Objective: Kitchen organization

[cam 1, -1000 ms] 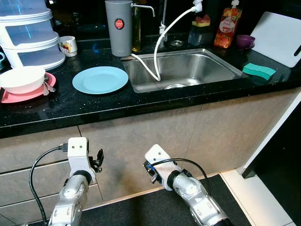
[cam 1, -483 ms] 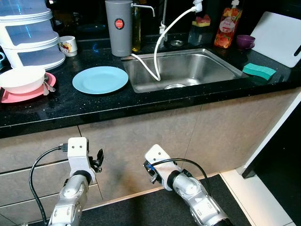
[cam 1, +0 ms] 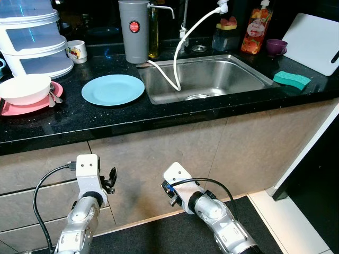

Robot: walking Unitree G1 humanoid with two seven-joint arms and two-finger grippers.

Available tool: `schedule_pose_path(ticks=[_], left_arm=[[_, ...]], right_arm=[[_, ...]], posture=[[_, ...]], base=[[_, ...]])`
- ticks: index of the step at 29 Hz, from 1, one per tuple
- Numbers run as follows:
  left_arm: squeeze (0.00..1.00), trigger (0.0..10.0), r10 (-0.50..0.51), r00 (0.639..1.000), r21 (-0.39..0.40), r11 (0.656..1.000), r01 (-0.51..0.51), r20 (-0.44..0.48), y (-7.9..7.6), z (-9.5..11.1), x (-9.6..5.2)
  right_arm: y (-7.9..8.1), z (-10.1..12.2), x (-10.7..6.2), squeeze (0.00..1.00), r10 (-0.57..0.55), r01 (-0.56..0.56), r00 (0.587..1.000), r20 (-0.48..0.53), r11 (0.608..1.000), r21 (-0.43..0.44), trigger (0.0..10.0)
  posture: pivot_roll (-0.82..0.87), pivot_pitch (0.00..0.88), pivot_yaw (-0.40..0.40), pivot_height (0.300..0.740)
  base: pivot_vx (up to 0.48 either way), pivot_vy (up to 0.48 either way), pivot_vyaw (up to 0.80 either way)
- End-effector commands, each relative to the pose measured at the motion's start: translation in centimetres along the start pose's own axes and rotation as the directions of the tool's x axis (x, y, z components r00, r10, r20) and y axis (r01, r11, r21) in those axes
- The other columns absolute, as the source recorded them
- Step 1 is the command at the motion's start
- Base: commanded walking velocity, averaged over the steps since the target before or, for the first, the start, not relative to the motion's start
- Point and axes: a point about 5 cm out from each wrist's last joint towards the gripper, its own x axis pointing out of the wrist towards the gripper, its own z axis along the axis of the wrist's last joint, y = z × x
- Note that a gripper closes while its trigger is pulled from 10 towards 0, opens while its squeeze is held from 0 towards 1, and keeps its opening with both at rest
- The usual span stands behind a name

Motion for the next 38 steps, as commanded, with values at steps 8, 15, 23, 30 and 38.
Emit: schedule_pose_path(ticks=[8,15,23,30,38], left_arm=[[0.00,10.0,0.015,1.000,-0.009,1.000,-0.015,-0.017,0.25,-0.35,0.02],[0.00,10.0,0.019,1.000,-0.007,1.000,-0.019,-0.013,0.30,-0.27,0.05],[0.00,10.0,0.017,1.000,-0.004,1.000,-0.017,-0.013,0.32,-0.25,0.04],[0.00,10.0,0.013,1.000,-0.005,1.000,-0.013,-0.018,0.23,-0.30,0.07],[0.00,10.0,0.014,1.000,-0.004,1.000,-0.014,-0.017,0.19,-0.28,0.07]], right_arm=[[-0.24,-0.12,0.00,0.00,-0.002,0.002,1.000,0.000,1.000,0.005,10.0],[-0.25,-0.07,0.06,0.00,-0.002,0.002,1.000,0.000,1.000,0.006,10.0],[-0.13,0.01,0.12,0.00,-0.002,0.002,1.000,0.001,1.000,0.006,10.0],[-0.13,0.00,0.11,0.00,-0.002,0.002,1.000,0.001,1.000,0.006,10.0],[-0.22,-0.05,0.10,0.00,-0.002,0.002,1.000,0.000,1.000,0.006,10.0]], posture=[[-0.05,0.073,0.025,0.740],[-0.05,0.073,0.021,0.740],[-0.05,0.074,0.025,0.740],[-0.05,0.077,0.029,0.740],[-0.05,0.080,0.026,0.740]], base=[[0.000,0.000,0.00],[0.000,0.000,0.00],[0.000,0.000,0.00],[0.000,0.000,0.00],[0.000,0.000,0.00]])
